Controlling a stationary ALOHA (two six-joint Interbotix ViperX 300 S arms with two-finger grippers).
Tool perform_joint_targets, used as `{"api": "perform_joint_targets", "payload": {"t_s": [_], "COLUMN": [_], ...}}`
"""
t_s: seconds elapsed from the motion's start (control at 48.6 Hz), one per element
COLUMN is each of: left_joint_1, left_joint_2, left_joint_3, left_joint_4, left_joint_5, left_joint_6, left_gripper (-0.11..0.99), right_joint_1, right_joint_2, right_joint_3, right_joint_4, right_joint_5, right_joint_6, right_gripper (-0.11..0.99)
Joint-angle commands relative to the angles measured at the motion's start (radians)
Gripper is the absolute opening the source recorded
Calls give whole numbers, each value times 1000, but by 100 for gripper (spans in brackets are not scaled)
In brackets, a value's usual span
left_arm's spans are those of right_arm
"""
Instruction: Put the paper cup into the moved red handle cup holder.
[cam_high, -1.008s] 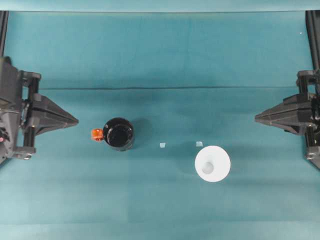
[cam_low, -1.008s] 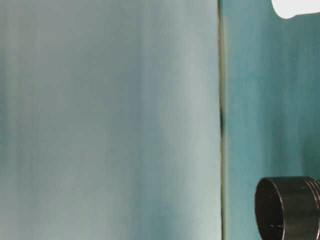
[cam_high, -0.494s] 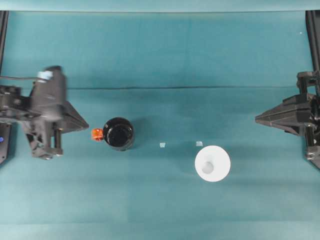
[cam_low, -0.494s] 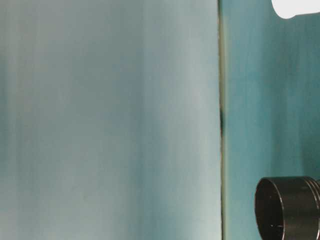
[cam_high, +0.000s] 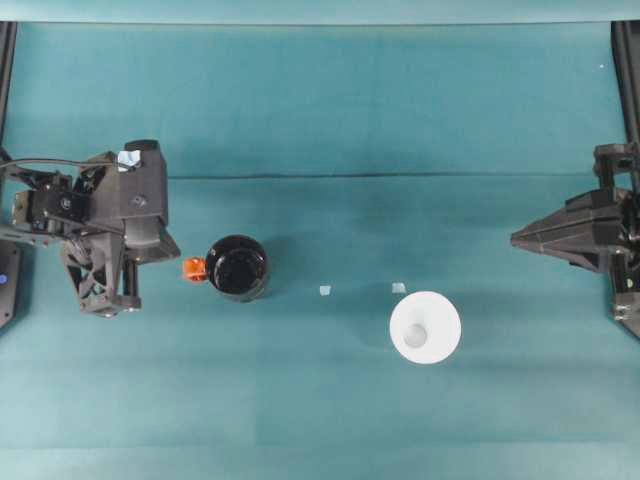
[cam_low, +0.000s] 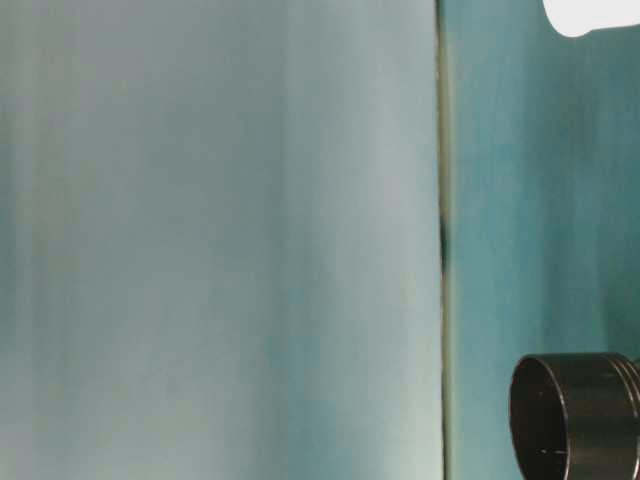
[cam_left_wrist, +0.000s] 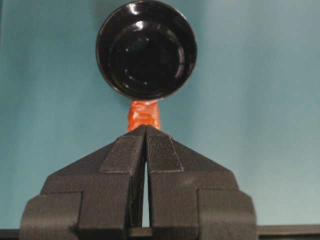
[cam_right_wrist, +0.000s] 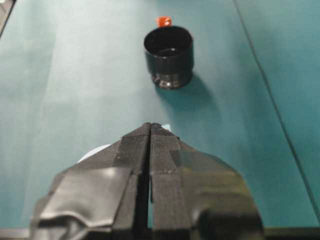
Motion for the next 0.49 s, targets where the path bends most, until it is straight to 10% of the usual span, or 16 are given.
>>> {"api": "perform_joint_targets", "payload": {"t_s": [0.0,0.144,0.473], "left_joint_1": [9,17,17], "left_joint_2": [-5,-5,25], "left_joint_3": [-18,-17,-18], "left_joint_4": [3,3,3], "left_joint_5": [-3,-2,3], "left_joint_6": [2,6,15], "left_gripper": [3,13,97], "right_joint_1": [-2,-3,-3], "right_joint_2": [5,5,5], "right_joint_3": [-21,-21,-20], "right_joint_4": [3,3,3], "right_joint_5": [-3,-3,-5], "right_joint_6": [8,8,8], "right_gripper": [-10,-10,-11]}}
